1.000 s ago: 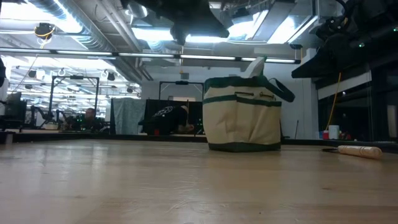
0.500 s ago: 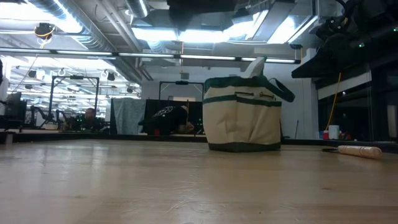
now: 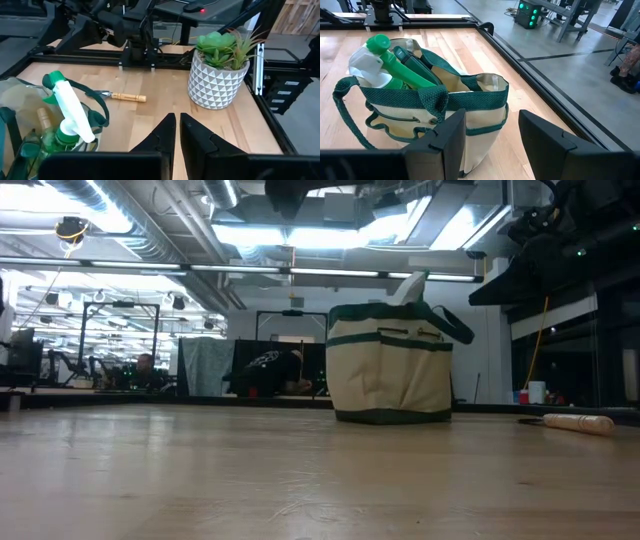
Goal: Pick & Place Garden tools in Gardening bag
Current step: Put the brown trowel into the green gardening bag
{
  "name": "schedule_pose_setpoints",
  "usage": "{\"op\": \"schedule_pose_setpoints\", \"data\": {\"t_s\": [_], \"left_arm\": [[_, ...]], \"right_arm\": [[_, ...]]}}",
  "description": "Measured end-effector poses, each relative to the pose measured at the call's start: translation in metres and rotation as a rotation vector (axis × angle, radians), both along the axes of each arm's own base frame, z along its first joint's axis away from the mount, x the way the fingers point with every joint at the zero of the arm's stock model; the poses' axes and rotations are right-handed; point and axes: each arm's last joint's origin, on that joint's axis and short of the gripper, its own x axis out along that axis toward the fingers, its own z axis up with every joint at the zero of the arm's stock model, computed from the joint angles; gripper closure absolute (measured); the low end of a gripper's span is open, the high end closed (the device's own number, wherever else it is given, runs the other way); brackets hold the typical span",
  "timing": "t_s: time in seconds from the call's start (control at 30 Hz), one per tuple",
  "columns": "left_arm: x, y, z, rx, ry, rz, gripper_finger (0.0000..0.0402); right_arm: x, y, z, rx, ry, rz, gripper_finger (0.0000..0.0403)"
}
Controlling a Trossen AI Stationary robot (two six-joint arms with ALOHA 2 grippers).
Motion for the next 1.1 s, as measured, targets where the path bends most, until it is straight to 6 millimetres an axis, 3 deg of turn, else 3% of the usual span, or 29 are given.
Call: {"op": "schedule_pose_setpoints", "data": {"t_s": [0.4, 0.8, 1.1], "left_arm": [[0.000, 0.000, 0.000, 0.155, 0.004, -0.052, 0.0351], [0.000, 0.002, 0.000, 0.090, -0.001, 0.036, 0.0354], [-0.005, 0.037, 0.007, 0.000, 0.016, 0.257, 0.0362]], "right_arm": [[0.000, 0.000, 0.000, 0.000, 0.000, 0.000, 0.0217], [0.000, 0.000, 0.000, 0.000, 0.000, 0.000, 0.0217], [0.000, 0.000, 0.000, 0.000, 0.000, 0.000, 0.0217]]}}
